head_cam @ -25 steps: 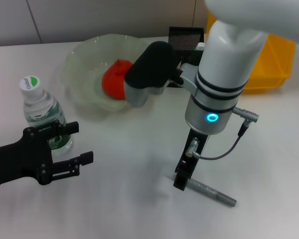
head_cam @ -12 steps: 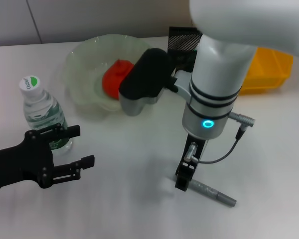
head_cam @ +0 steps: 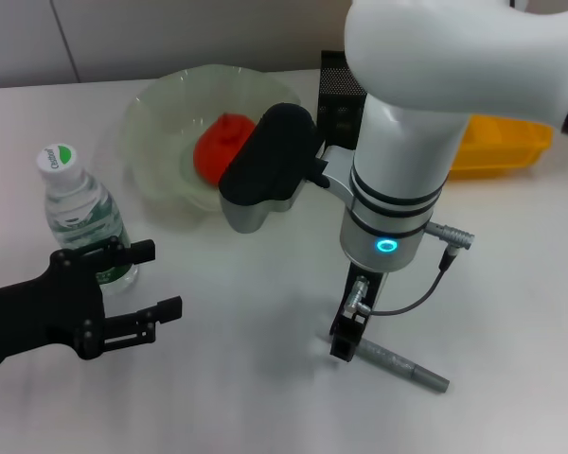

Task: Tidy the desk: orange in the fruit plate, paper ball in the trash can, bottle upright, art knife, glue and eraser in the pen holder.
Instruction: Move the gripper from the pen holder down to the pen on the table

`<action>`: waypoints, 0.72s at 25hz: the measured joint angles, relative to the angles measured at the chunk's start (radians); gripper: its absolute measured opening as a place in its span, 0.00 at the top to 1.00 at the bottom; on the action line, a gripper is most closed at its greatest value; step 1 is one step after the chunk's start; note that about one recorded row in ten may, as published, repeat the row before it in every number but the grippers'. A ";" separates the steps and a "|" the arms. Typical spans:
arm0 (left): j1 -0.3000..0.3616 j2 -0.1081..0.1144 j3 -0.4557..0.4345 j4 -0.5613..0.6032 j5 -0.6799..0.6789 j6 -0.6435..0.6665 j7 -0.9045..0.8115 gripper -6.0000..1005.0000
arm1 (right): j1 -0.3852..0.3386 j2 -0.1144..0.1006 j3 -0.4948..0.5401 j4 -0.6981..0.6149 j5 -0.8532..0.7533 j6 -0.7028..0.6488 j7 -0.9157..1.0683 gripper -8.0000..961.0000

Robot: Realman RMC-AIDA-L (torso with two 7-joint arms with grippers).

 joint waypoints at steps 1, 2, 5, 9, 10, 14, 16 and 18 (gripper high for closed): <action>0.000 0.000 0.000 -0.001 0.000 0.000 0.000 0.20 | 0.001 0.000 -0.004 0.002 0.000 0.003 0.002 0.35; 0.000 0.000 0.000 -0.001 0.000 -0.001 0.000 0.20 | 0.002 0.000 -0.008 0.002 0.002 0.007 0.004 0.37; 0.000 0.000 0.000 -0.001 0.000 -0.001 0.000 0.20 | 0.008 0.000 -0.022 0.010 0.022 0.014 0.007 0.42; 0.000 0.000 0.000 -0.001 0.000 -0.002 0.001 0.20 | 0.019 0.000 -0.049 0.029 0.044 0.025 0.008 0.48; 0.000 0.000 0.000 -0.001 0.000 -0.002 0.001 0.20 | 0.022 0.000 -0.054 0.034 0.051 0.028 0.009 0.49; 0.000 0.000 0.000 -0.001 0.000 -0.005 0.002 0.20 | 0.033 0.000 -0.067 0.053 0.072 0.035 0.010 0.52; 0.000 0.000 0.000 -0.001 0.000 -0.005 0.002 0.20 | 0.036 0.000 -0.068 0.059 0.073 0.039 0.010 0.52; 0.000 0.000 0.000 -0.001 0.000 -0.006 0.002 0.20 | 0.036 0.000 -0.069 0.065 0.073 0.041 0.010 0.52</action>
